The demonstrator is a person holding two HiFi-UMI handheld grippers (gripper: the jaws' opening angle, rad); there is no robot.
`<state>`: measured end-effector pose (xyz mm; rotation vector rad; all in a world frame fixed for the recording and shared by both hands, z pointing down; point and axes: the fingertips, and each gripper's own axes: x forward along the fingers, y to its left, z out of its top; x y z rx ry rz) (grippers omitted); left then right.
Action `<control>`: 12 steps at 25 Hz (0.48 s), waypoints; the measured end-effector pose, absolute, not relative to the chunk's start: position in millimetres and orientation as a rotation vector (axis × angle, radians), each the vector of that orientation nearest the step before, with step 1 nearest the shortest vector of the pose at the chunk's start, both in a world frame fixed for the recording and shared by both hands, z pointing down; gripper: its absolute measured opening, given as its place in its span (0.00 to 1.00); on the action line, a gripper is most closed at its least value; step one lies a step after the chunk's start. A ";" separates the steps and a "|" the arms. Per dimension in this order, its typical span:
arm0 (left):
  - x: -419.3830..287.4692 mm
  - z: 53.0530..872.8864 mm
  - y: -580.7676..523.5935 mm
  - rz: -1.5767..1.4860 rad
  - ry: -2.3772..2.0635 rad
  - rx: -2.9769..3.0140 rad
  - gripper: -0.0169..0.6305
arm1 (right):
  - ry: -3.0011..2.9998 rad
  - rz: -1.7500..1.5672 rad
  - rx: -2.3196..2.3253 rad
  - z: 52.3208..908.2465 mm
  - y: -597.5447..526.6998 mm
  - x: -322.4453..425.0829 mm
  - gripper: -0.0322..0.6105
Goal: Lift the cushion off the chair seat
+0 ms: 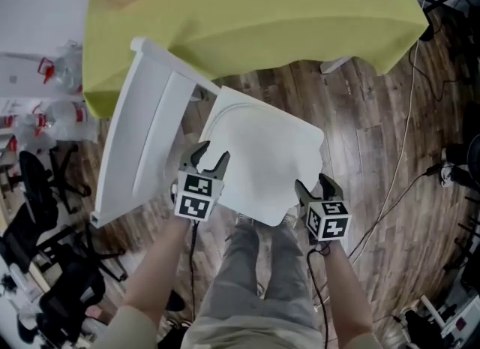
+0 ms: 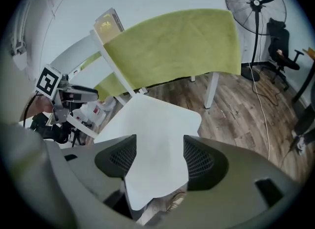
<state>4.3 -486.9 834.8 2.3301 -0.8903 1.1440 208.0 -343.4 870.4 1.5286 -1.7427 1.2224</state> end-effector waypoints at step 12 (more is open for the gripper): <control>-15.6 968.3 -456.6 1.303 -0.838 2.104 0.44 | -1.659 1.240 1.481 969.3 -334.9 216.7 0.55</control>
